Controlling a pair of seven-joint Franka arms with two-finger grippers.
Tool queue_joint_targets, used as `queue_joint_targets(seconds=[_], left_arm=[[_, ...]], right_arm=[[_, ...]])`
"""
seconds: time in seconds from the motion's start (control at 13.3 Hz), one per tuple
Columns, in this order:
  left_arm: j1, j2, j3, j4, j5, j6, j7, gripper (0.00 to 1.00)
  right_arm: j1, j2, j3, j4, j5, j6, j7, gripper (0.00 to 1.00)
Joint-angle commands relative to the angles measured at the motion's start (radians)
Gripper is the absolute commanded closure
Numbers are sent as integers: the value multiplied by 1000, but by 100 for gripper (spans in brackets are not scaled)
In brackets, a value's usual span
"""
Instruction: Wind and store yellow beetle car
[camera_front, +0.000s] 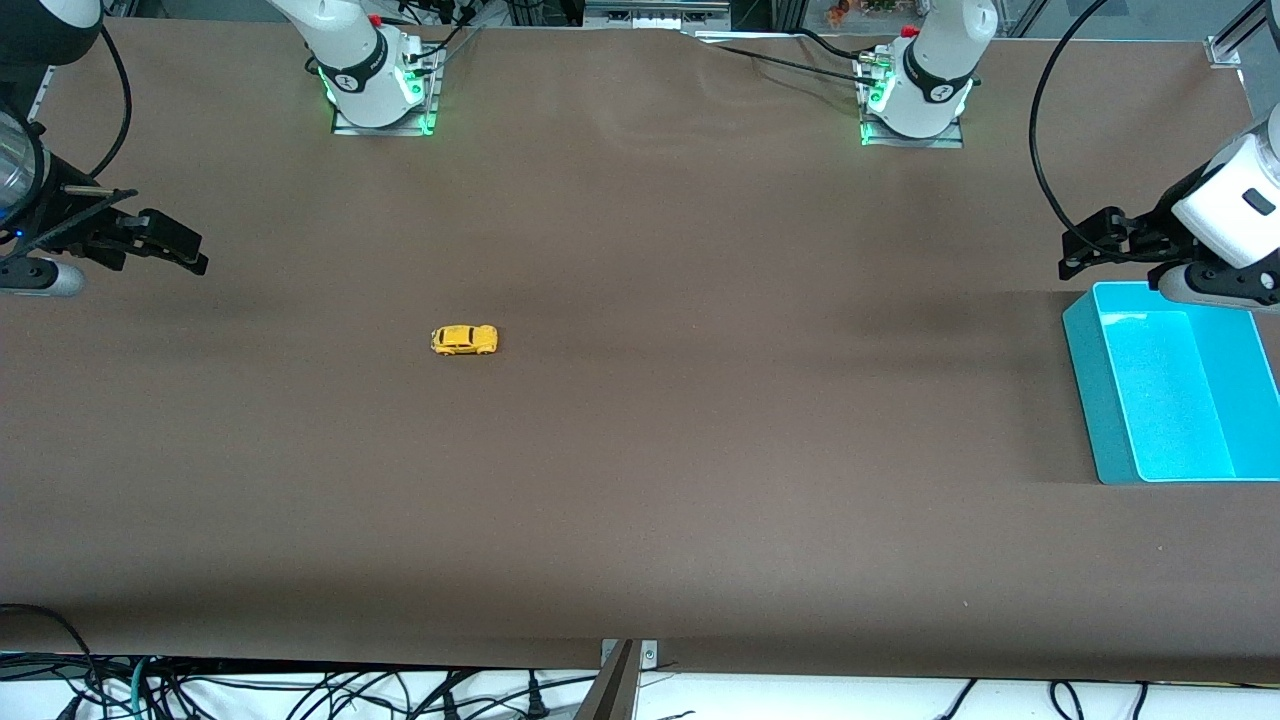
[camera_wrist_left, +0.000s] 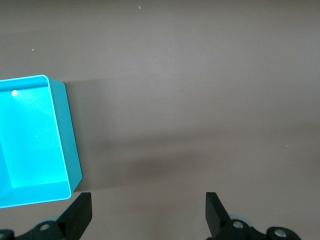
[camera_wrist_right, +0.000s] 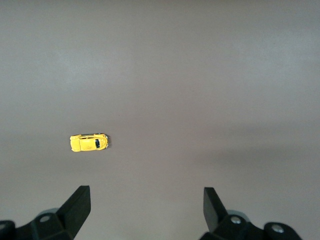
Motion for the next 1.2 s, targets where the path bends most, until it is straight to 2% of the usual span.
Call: queue_joint_targets(seconds=[0.0, 1.13], left_arm=[[4, -12, 0, -1, -17, -5, -22, 0], [13, -9, 0, 2, -23, -6, -33, 0]], right_arm=[[-2, -8, -1, 9, 0, -17, -7, 0], [1, -2, 5, 13, -43, -16, -7, 0]])
